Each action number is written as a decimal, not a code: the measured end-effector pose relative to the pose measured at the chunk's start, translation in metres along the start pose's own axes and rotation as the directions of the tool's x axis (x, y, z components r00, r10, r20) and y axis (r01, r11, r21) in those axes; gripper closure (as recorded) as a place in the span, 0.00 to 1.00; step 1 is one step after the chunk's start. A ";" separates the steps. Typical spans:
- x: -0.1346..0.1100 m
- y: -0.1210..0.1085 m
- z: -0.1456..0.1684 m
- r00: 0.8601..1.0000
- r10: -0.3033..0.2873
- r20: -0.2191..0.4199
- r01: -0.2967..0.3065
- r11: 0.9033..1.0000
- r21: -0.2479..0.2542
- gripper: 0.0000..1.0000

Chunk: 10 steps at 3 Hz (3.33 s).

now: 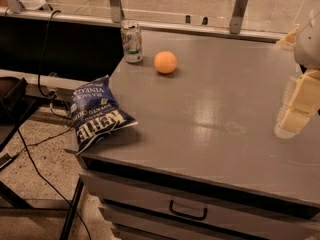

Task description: Move orange near blue chip bag

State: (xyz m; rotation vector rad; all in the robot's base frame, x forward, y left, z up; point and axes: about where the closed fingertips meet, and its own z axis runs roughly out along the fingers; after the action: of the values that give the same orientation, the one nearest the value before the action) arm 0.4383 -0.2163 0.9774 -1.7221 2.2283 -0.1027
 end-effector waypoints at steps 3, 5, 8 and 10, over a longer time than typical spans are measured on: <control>-0.047 -0.072 0.047 0.986 -0.046 0.161 0.043 0.999 0.024 0.00; -0.139 -0.164 0.116 0.911 0.044 0.409 -0.049 0.999 0.002 0.00; -0.195 -0.201 0.204 0.869 0.194 0.456 -0.165 0.981 -0.103 0.00; -0.212 -0.201 0.227 0.854 0.194 0.484 -0.148 0.980 -0.132 0.42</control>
Offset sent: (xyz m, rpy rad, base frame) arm 0.0885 0.0223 -0.0207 0.1190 -0.0525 0.0950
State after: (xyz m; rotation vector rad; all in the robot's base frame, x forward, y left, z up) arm 0.7392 -0.0373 0.8571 -1.3784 1.9994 0.4424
